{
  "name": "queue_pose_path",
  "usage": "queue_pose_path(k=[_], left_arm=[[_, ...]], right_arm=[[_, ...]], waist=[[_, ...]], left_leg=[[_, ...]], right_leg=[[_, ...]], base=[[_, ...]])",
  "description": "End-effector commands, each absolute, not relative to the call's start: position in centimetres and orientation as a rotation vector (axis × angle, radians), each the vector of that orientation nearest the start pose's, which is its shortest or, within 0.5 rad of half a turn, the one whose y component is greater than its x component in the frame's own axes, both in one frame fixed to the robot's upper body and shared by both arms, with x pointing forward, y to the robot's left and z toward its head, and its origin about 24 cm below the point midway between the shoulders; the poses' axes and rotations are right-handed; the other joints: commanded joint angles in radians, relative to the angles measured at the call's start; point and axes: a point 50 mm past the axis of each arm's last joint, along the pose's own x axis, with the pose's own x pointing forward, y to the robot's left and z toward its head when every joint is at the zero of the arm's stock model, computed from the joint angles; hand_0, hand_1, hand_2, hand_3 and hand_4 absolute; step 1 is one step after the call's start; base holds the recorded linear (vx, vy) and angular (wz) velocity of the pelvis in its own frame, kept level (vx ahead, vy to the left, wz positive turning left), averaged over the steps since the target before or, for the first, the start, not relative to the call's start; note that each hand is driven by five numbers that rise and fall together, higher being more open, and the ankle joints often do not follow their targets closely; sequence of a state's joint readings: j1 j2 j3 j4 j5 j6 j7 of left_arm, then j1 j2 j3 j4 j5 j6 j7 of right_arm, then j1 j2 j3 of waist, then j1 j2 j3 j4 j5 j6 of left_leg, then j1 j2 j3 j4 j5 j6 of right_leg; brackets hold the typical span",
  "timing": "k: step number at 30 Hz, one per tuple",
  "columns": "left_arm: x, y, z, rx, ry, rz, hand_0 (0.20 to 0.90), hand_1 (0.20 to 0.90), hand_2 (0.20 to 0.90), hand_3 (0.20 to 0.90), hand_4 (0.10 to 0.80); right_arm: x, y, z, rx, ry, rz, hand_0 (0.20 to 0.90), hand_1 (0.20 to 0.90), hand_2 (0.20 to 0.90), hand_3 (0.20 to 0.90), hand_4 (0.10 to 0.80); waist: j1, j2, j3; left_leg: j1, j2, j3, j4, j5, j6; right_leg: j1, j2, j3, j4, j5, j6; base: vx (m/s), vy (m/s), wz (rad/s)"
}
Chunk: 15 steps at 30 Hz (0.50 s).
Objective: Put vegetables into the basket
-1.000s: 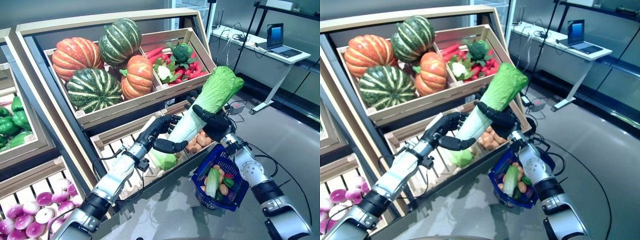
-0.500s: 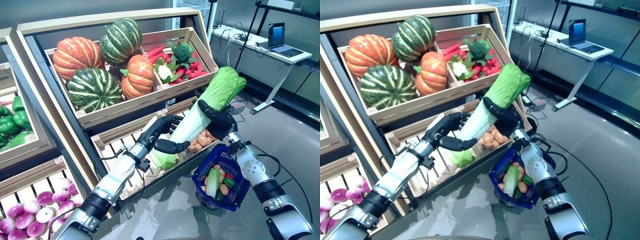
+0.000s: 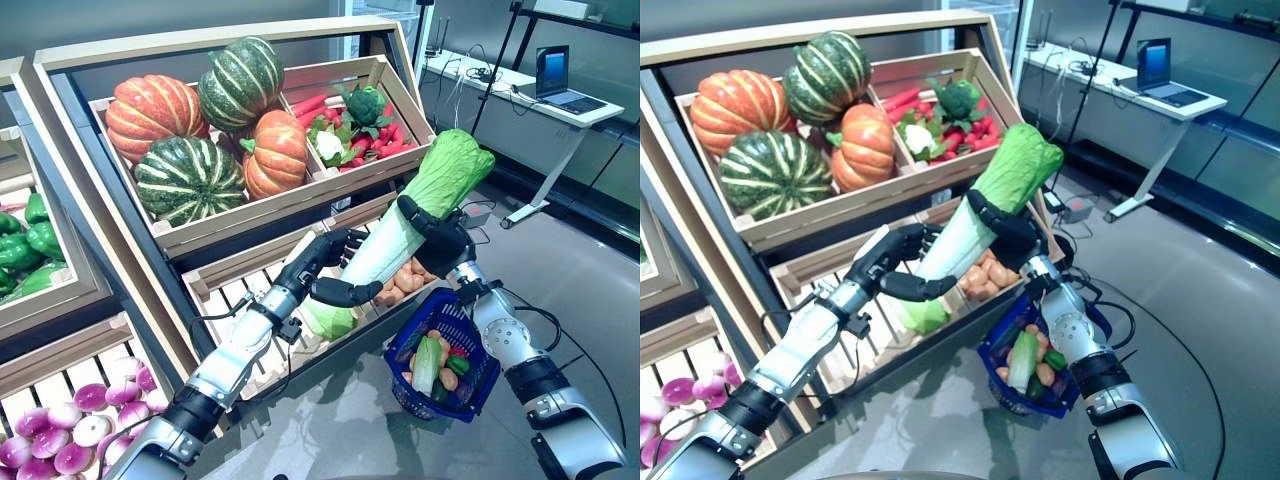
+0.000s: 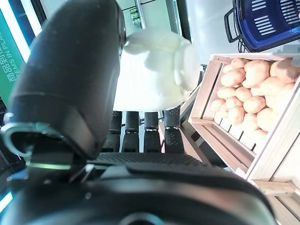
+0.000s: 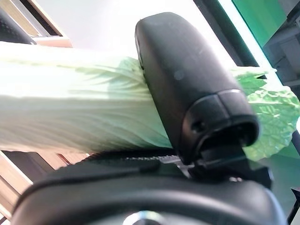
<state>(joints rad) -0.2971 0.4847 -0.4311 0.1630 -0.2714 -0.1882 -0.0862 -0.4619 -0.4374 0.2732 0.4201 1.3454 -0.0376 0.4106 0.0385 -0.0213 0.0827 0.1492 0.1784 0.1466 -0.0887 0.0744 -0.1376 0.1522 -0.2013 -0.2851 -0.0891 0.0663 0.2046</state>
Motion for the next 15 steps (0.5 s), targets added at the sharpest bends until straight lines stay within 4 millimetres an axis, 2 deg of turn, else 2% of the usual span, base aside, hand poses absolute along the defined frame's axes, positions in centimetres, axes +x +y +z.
queue_pose_path(k=[1, 7, 9, 13, 15], left_arm=[[30.9, 13.4, 9.7, 0.384, -0.248, -0.480, 0.900, 0.900, 0.900, 0.900, 0.800], [31.1, 16.1, 8.2, 0.339, -0.149, -0.353, 0.900, 0.900, 0.900, 0.900, 0.800], [31.1, 17.4, 7.2, 0.280, -0.084, -0.289, 0.900, 0.900, 0.900, 0.900, 0.800], [30.6, 18.7, 5.5, 0.289, -0.010, -0.240, 0.900, 0.900, 0.900, 0.900, 0.800], [29.9, 19.6, 3.9, 0.323, 0.060, -0.205, 0.900, 0.900, 0.900, 0.900, 0.800]], right_arm=[[35.7, -19.1, 19.6, 0.898, -0.537, 0.534, 0.300, 0.300, 0.300, 0.300, 0.400], [35.5, -21.1, 18.8, 0.820, -0.497, 0.444, 0.300, 0.300, 0.300, 0.300, 0.400], [35.3, -22.7, 18.6, 0.788, -0.499, 0.395, 0.300, 0.300, 0.300, 0.300, 0.400], [34.8, -24.4, 19.0, 0.770, -0.530, 0.350, 0.300, 0.300, 0.300, 0.300, 0.400], [34.4, -25.6, 19.5, 0.757, -0.557, 0.317, 0.300, 0.300, 0.300, 0.300, 0.400]], waist=[[0.013, -0.015, -0.062], [0.008, -0.016, -0.061], [0.005, -0.018, -0.059], [0.000, -0.020, -0.057], [-0.003, -0.021, -0.056]], left_leg=[[-0.008, -0.032, -0.008, 0.001, -0.095, 0.031], [-0.008, -0.028, -0.001, 0.001, -0.090, 0.028], [-0.010, -0.024, 0.004, 0.001, -0.088, 0.027], [-0.010, -0.021, 0.006, 0.001, -0.088, 0.026], [-0.010, -0.019, 0.009, 0.001, -0.088, 0.026]], right_leg=[[0.014, 0.021, 0.027, 0.002, -0.036, -0.043], [0.011, 0.023, 0.030, 0.002, -0.033, -0.044], [0.008, 0.023, 0.030, 0.002, -0.032, -0.045], [0.005, 0.025, 0.033, 0.003, -0.030, -0.046], [0.003, 0.025, 0.034, 0.004, -0.031, -0.045]], base=[[0.000, 0.000, 0.00], [0.000, 0.000, 0.00], [0.000, 0.000, 0.00], [0.001, -0.009, 0.00], [0.007, -0.032, -0.02]])
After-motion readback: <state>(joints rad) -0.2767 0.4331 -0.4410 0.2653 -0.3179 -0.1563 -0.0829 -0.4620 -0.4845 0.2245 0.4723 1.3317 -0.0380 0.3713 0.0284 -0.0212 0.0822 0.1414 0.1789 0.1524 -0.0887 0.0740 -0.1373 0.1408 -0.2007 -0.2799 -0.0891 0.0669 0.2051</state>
